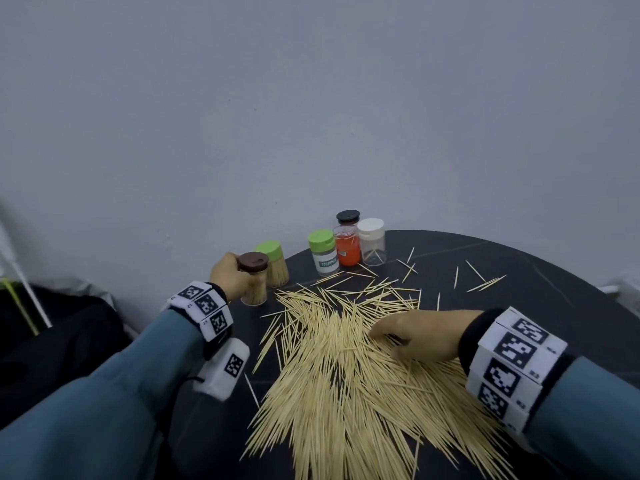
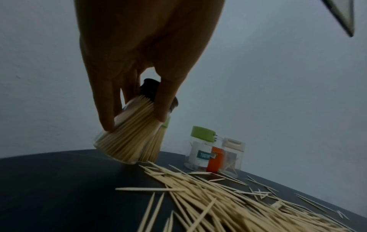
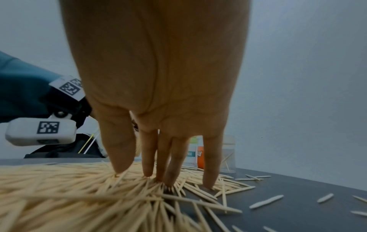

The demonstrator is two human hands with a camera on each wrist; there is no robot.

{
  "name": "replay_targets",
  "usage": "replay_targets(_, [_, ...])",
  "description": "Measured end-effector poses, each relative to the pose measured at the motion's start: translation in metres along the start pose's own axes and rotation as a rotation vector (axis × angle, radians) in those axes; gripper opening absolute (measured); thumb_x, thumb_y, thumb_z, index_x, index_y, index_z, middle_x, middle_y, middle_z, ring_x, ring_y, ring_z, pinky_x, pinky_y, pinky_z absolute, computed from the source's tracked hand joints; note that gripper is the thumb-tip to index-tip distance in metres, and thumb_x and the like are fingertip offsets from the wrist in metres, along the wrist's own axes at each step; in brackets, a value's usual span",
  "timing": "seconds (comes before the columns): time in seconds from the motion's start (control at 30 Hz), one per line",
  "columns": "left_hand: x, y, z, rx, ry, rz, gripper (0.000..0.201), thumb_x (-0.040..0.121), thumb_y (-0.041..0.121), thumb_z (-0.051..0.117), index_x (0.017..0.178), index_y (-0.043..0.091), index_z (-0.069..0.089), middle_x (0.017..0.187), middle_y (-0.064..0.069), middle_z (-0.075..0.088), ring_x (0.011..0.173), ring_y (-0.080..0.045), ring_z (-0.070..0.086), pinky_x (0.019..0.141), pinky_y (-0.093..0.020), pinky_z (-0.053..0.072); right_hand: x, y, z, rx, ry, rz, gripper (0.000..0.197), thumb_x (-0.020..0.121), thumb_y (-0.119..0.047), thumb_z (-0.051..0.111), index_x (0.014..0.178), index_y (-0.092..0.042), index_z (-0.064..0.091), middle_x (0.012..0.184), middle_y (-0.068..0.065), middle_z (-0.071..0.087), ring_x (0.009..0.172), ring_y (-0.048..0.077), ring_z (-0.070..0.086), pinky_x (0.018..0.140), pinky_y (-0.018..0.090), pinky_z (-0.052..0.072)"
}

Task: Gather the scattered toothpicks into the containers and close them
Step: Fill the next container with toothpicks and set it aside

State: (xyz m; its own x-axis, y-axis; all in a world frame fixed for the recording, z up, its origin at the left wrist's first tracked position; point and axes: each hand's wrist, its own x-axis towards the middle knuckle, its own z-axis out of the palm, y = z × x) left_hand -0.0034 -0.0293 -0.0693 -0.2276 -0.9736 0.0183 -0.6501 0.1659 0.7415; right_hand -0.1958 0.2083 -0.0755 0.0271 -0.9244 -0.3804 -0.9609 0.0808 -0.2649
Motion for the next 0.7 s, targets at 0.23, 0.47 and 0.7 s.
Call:
replay_targets(0.23, [0.023, -0.014, 0.011, 0.016, 0.032, -0.065, 0.049, 0.074, 0.008, 0.079, 0.115, -0.004, 0.056, 0.115, -0.025, 0.06, 0.107, -0.038, 0.058, 0.088, -0.052, 0.053, 0.002, 0.002, 0.0, -0.012, -0.009, -0.009, 0.051, 0.097, -0.016, 0.044, 0.145, -0.025, 0.029, 0.151, -0.003, 0.03, 0.137, 0.016, 0.029, 0.113, 0.032, 0.025])
replay_targets(0.47, [0.02, -0.012, 0.018, 0.05, 0.025, -0.039, 0.051, 0.079, 0.014, 0.076, 0.12, -0.004, 0.052, 0.115, -0.023, 0.061, 0.106, -0.038, 0.059, 0.086, -0.044, 0.05, 0.003, 0.002, 0.001, -0.014, -0.001, -0.005, 0.051, 0.097, -0.019, 0.045, 0.145, -0.025, 0.029, 0.151, -0.003, 0.03, 0.137, 0.016, 0.03, 0.113, 0.033, 0.025])
replay_targets(0.7, [0.006, 0.002, 0.019, 0.051, 0.107, 0.038, 0.073, 0.081, 0.009, 0.073, 0.139, -0.002, 0.03, 0.137, -0.023, 0.043, 0.126, -0.036, 0.044, 0.103, -0.041, 0.039, 0.0, 0.001, -0.001, -0.014, 0.0, 0.001, 0.051, 0.097, -0.02, 0.046, 0.145, -0.025, 0.029, 0.149, -0.002, 0.032, 0.135, 0.017, 0.032, 0.112, 0.033, 0.027])
